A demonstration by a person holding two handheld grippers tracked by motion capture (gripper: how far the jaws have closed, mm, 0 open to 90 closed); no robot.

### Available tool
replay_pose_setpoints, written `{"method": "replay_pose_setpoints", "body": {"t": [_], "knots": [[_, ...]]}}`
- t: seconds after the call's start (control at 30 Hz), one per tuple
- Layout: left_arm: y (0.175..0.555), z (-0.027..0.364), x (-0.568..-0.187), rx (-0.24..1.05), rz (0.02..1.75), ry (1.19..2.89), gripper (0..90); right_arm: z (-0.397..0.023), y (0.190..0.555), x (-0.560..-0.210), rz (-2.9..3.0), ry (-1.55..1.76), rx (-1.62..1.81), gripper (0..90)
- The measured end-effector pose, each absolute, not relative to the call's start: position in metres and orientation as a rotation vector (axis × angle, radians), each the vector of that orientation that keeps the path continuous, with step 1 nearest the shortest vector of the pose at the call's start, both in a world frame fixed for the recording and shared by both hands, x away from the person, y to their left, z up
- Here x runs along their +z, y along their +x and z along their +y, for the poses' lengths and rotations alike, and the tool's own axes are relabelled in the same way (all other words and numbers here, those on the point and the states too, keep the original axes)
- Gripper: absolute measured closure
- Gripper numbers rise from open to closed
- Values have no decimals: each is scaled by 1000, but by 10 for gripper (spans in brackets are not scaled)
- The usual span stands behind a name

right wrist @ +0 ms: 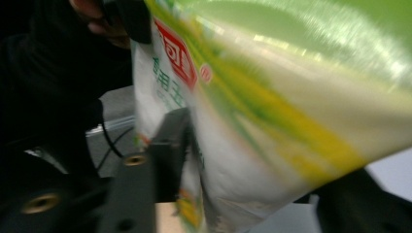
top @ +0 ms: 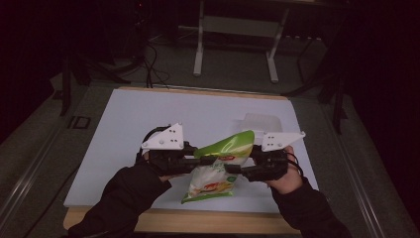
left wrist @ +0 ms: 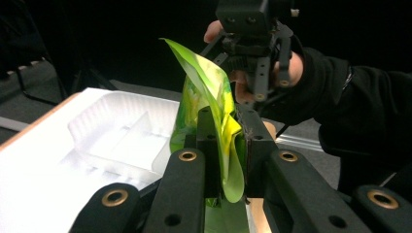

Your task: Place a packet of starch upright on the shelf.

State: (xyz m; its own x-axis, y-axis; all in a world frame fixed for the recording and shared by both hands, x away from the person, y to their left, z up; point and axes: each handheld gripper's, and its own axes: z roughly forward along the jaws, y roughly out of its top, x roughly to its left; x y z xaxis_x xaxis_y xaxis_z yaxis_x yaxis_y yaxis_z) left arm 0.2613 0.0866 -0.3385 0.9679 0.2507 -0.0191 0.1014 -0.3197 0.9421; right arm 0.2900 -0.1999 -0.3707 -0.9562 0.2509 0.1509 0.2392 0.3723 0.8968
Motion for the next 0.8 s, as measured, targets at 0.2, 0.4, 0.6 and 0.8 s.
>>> {"method": "replay_pose_setpoints", "body": {"t": [0.2, 0.4, 0.6, 0.8], "knots": [[265, 86, -342, 142, 270, 1897, 826, -200, 290, -371, 2599, 478, 1682, 705], [267, 88, -341, 153, 268, 1870, 821, -202, 286, -363, 2585, 445, 1658, 781], [268, 89, -340, 165, 263, 1845, 795, -204, 284, -352, 2576, 435, 1631, 798], [272, 98, -344, 178, 335, 1768, 419, -211, 285, -340, 2529, 435, 1611, 801]]}}
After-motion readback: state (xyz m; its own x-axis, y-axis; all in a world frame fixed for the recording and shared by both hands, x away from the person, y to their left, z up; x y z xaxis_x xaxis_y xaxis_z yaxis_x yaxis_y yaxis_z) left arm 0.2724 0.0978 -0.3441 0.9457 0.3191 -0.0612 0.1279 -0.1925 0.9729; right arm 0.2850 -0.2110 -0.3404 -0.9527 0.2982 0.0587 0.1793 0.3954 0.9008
